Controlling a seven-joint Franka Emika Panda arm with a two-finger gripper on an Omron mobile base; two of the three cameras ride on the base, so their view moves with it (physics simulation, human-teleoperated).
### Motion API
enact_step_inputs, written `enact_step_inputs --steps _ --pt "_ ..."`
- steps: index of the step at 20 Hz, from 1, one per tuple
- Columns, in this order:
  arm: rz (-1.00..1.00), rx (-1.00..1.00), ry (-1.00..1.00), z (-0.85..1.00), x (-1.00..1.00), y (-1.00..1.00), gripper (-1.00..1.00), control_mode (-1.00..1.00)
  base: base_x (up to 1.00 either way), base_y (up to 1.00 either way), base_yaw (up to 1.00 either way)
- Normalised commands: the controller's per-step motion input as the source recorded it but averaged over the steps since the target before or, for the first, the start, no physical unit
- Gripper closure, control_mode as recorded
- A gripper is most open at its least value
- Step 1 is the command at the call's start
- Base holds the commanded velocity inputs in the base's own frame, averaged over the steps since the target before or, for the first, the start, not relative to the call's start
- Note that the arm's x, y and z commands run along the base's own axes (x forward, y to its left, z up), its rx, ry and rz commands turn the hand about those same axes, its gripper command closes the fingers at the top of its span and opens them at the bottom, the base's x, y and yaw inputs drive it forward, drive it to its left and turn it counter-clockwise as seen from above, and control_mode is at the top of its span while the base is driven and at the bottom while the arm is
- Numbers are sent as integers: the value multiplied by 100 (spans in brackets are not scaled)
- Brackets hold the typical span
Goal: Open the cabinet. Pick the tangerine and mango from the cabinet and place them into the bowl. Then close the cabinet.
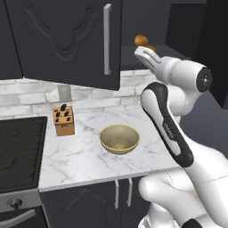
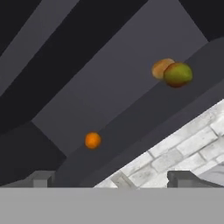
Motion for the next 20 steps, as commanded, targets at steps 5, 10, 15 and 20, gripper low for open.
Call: enact_step_inputs --steps 5,10,15,20 --pt "12 0 11 -15 52 4 -100 -100 0 0 0" --pt "14 0 9 -19 40 10 -100 -100 0 0 0" --pt "7 0 1 -11 18 11 -100 -100 0 0 0" --pt "2 0 0 0 6 19 -100 -100 0 0 0"
